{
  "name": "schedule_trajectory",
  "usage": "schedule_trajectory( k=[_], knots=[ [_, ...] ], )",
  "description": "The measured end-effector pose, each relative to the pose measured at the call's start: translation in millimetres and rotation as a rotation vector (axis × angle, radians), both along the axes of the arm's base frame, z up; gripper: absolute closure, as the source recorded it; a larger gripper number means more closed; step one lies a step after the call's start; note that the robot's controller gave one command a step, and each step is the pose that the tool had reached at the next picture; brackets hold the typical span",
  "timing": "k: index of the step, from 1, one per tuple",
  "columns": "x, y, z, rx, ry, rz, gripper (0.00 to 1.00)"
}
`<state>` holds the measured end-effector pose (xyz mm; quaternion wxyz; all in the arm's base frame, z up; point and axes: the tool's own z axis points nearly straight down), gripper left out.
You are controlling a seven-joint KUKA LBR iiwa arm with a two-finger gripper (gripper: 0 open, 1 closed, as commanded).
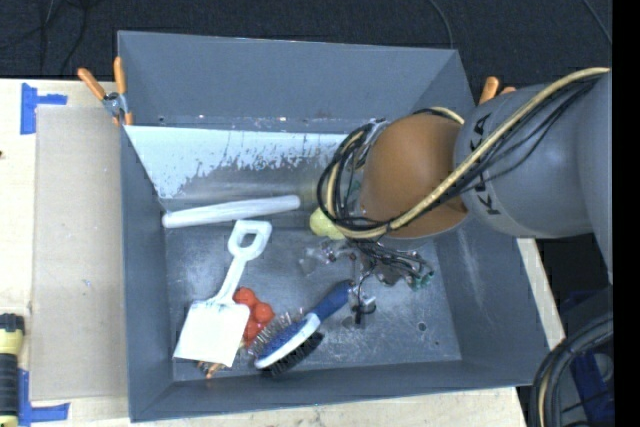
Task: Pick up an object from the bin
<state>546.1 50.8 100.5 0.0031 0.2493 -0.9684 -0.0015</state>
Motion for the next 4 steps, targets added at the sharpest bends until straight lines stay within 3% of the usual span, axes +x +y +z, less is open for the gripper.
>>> schedule_trajectory(
  k=[1,2,3,4],
  knots=[
    [-11.7,39.5,-27.5,0.004,-0.008,0.647,1.0],
    [-11.7,39.5,-27.5,0.004,-0.008,0.646,1.0],
    [-20.1,39.0,11.6,0.006,0.003,0.637,1.0],
    [-17.1,37.9,34.9,0.006,0.0,0.632,1.0]
  ],
)
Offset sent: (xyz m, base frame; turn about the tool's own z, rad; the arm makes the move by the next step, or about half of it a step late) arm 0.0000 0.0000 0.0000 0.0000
